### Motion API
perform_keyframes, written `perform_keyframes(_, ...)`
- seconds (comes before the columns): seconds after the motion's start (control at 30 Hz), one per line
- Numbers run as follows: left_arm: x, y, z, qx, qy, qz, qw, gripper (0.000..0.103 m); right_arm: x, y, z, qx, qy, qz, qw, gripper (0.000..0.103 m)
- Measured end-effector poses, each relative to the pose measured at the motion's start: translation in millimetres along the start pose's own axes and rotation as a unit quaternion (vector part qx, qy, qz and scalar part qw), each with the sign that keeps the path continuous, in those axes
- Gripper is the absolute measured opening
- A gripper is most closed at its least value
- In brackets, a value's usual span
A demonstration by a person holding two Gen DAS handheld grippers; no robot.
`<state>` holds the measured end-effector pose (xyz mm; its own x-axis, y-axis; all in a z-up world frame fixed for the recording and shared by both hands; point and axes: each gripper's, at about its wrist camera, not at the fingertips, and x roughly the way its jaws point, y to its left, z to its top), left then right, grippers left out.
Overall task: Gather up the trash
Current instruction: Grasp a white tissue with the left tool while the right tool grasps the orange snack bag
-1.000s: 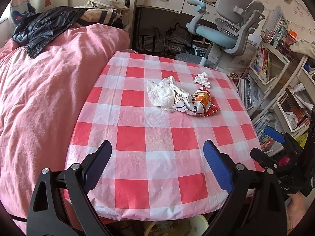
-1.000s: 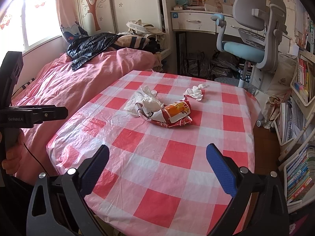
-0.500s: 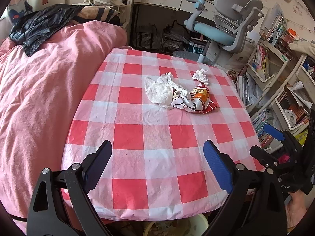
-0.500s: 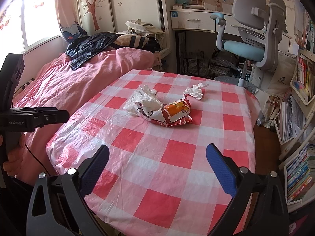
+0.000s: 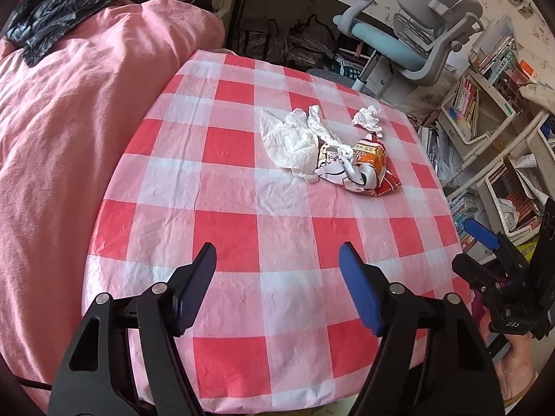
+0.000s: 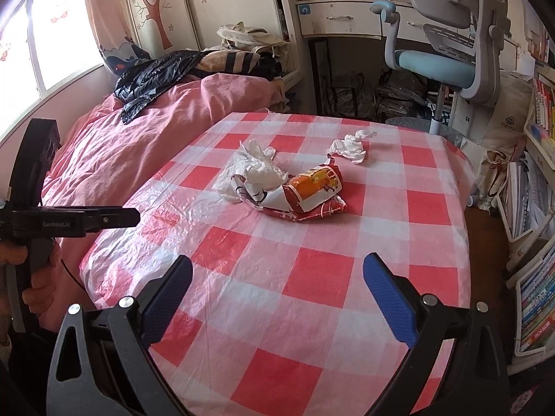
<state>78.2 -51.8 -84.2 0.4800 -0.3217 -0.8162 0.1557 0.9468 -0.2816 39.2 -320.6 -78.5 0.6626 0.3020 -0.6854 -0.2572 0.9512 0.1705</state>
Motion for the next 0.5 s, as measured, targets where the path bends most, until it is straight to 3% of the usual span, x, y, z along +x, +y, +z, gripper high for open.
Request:
perform_keyframes(0.13, 23, 11, 17, -0.021, 0.005, 0.000, 0.9998, 0.060, 17, 14, 10, -0.046, 0.004, 0.000, 0.999, 0.095)
perform_keyframes(0.33, 55, 11, 49, -0.041, -0.001, -0.010, 0.9991, 0.060, 43, 4, 32, -0.035, -0.002, -0.001, 0.999, 0.095)
perform_keyframes(0.5, 85, 0, 73, -0.031, 0.004, 0.005, 0.9995, 0.060, 66, 10, 42, -0.082, 0.003, 0.006, 0.997, 0.095)
